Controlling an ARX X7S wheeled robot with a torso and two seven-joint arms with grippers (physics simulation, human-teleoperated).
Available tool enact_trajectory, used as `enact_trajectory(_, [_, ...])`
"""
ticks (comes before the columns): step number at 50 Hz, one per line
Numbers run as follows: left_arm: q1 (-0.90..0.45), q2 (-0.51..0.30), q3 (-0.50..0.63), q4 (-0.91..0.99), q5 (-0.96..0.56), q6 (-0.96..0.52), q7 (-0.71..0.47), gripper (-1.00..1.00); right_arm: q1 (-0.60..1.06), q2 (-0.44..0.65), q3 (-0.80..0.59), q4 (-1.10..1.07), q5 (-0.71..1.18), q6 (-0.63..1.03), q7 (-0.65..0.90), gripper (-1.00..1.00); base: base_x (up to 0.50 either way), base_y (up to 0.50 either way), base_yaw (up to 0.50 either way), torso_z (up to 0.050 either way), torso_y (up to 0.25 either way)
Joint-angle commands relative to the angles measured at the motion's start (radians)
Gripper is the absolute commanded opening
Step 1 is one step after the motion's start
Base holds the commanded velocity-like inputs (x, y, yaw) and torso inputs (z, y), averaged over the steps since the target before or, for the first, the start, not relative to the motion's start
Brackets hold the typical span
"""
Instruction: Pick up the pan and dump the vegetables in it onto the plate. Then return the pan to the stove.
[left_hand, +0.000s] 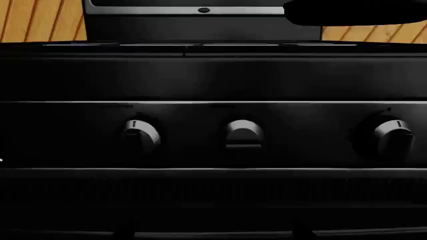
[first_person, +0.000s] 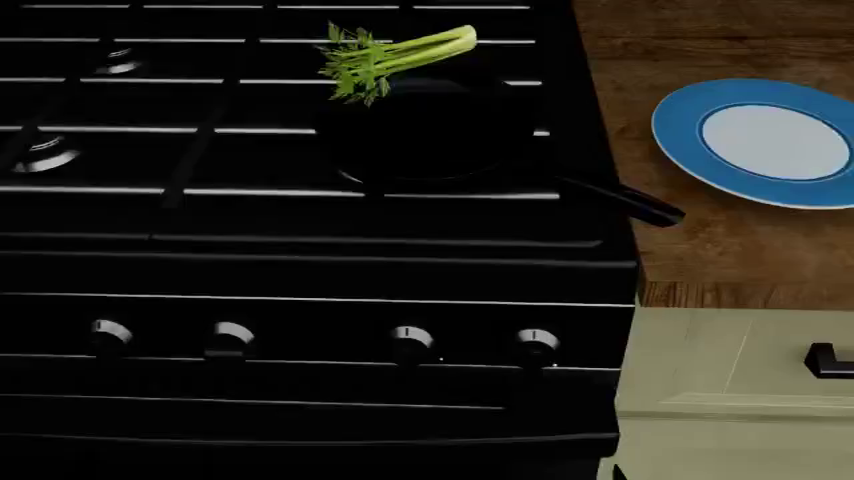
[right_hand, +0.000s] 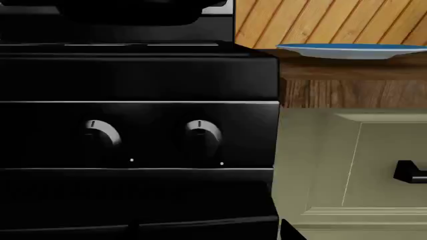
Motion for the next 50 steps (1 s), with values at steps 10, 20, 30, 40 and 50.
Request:
enact_trajectory(10, [0.009,-0.054,0.084,0.003,-0.007,0.038,-0.030,1.00,0.018,0.059,-0.083,0.029,0.012,0.003,0.086,1.00,0.00,0.00,0.00,0.000,0.000])
enact_trajectory(20, [0.015,-0.074,0.099,0.018,-0.020,0.037,-0.046,1.00,0.015,0.074,-0.106,0.026,0.002,-0.003,0.115,1.00,0.00,0.00,0.00,0.000,0.000])
enact_trajectory(30, [0.018,-0.087,0.114,0.016,-0.024,0.045,-0.062,1.00,0.012,0.086,-0.120,0.023,0.012,-0.012,0.127,1.00,0.00,0.00,0.00,0.000,0.000])
enact_trajectory(40, [0.017,-0.099,0.126,0.014,-0.031,0.049,-0.080,1.00,0.011,0.097,-0.131,0.022,0.030,-0.018,0.136,1.00,0.00,0.00,0.00,0.000,0.000])
enact_trajectory(50, [0.009,-0.112,0.142,0.010,-0.007,0.035,-0.113,1.00,0.013,0.107,-0.142,0.023,0.045,-0.019,0.145,1.00,0.00,0.00,0.00,0.000,0.000])
